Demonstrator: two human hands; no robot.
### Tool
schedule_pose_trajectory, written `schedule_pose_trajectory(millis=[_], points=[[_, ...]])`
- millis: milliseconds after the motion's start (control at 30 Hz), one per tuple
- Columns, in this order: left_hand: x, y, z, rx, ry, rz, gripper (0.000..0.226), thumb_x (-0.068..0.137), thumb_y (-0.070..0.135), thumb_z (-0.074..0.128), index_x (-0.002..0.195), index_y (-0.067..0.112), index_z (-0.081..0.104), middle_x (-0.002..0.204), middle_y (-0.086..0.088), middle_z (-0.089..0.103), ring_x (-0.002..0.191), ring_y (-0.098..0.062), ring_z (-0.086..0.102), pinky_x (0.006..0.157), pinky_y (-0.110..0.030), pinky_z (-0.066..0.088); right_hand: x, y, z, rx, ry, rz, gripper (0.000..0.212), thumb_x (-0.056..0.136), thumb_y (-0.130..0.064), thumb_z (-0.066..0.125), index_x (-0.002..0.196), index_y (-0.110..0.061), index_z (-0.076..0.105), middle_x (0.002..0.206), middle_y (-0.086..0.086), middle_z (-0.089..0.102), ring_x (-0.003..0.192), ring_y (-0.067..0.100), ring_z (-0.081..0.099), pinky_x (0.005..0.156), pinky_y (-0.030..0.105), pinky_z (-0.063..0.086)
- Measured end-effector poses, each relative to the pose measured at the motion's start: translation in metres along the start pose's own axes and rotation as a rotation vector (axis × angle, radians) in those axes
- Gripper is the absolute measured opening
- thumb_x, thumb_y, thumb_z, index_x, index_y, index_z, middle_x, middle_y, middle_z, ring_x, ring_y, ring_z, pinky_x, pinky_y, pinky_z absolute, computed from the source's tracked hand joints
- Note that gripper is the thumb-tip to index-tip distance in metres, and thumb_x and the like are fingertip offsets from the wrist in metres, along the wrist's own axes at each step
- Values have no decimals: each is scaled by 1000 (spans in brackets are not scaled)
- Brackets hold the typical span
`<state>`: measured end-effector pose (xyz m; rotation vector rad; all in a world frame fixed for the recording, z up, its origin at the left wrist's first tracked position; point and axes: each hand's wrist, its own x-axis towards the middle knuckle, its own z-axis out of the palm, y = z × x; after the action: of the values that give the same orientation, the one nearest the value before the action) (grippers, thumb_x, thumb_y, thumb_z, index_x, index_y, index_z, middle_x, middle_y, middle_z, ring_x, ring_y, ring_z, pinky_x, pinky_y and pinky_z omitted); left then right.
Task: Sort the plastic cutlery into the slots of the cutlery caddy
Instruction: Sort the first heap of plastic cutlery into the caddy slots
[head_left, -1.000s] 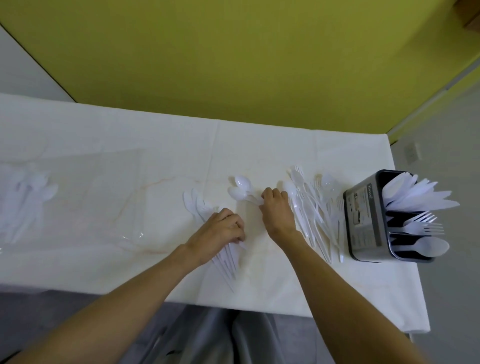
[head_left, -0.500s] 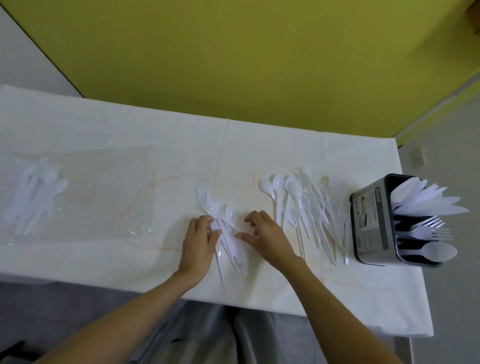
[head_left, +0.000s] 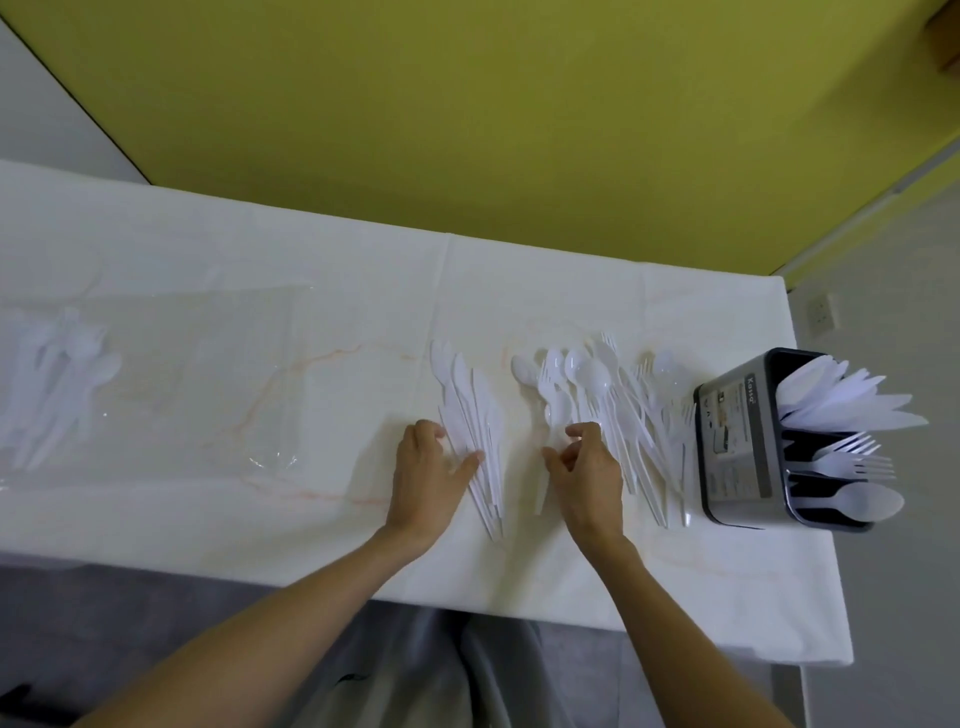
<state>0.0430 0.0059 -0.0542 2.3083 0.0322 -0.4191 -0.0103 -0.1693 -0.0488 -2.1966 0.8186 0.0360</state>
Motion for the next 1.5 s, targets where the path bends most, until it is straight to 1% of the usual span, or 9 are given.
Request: schedule_pose_trajectory(millis=[200, 367, 567, 700, 867, 1033, 1200, 1367, 1500], points=[[-2, -12, -7, 57, -39, 20, 19, 87, 27, 68, 90, 17, 52, 82, 2, 58, 74, -13, 58, 63, -15, 43, 2, -4, 6, -58, -11, -23, 29, 96, -19, 58, 122, -13, 48, 95, 6, 63, 84, 19, 63, 82, 37, 56], [20, -9, -12, -60, 40, -85, 9, 90, 21, 63, 91, 16, 55, 83, -2, 66, 73, -20, 67, 73, -33, 56, -1, -8, 1, -146, 126, -89, 34, 93, -28, 63, 121, -12, 51, 115, 6, 56, 104, 21, 55, 76, 30, 51], [25, -8, -10, -121, 88, -159, 8, 89, 20, 62, 88, 17, 55, 82, -1, 68, 74, -21, 68, 76, -40, 56, -8, -39, 29, -266, -246, -130, 38, 88, -45, 64, 108, -15, 51, 100, -3, 55, 86, 19, 61, 72, 28, 50], [25, -3, -9, -58, 65, -163, 28, 83, 35, 70, 91, 14, 54, 85, -2, 64, 80, -19, 62, 75, -32, 51, 4, -40, 27, -83, -233, 32, 11, 91, -22, 61, 92, -13, 56, 81, 0, 63, 75, 19, 62, 71, 31, 55], [26, 17, -3, 88, 2, -159, 61, 72, 52, 76, 105, 9, 47, 101, 0, 47, 86, -18, 52, 73, -28, 43, 6, -34, 6, -49, -181, 47, 10, 83, -19, 65, 84, -11, 59, 72, 4, 67, 67, 22, 66, 68, 33, 57], [47, 17, -12, 49, 34, -128, 23, 84, 28, 68, 87, 10, 54, 87, -4, 60, 82, -20, 55, 69, -26, 37, 0, -31, 6, -170, -354, 82, 23, 81, -29, 71, 91, -13, 58, 80, 5, 65, 72, 22, 66, 70, 36, 59], [53, 11, -24, 81, 11, -167, 29, 76, 15, 61, 57, 10, 39, 50, 2, 40, 50, -17, 40, 48, -27, 25, 5, -51, 32, -294, -317, 36, 39, 84, -40, 71, 99, -8, 55, 87, 6, 62, 76, 22, 63, 67, 28, 51], [53, -2, -32, 54, -4, -207, 32, 75, 12, 60, 54, 11, 36, 51, -4, 36, 52, -20, 35, 50, -29, 26, 19, -65, 38, -254, -387, 108, 23, 81, -21, 67, 81, -1, 57, 80, 16, 66, 71, 31, 70, 67, 35, 60], [59, -8, -39, 7, 33, -267, 26, 82, 18, 62, 63, 8, 49, 60, -6, 52, 59, -21, 48, 55, -29, 36, 29, -74, 24, -176, -392, 153, 24, 85, -23, 68, 76, -6, 53, 70, 10, 65, 57, 21, 68, 50, 20, 50]])
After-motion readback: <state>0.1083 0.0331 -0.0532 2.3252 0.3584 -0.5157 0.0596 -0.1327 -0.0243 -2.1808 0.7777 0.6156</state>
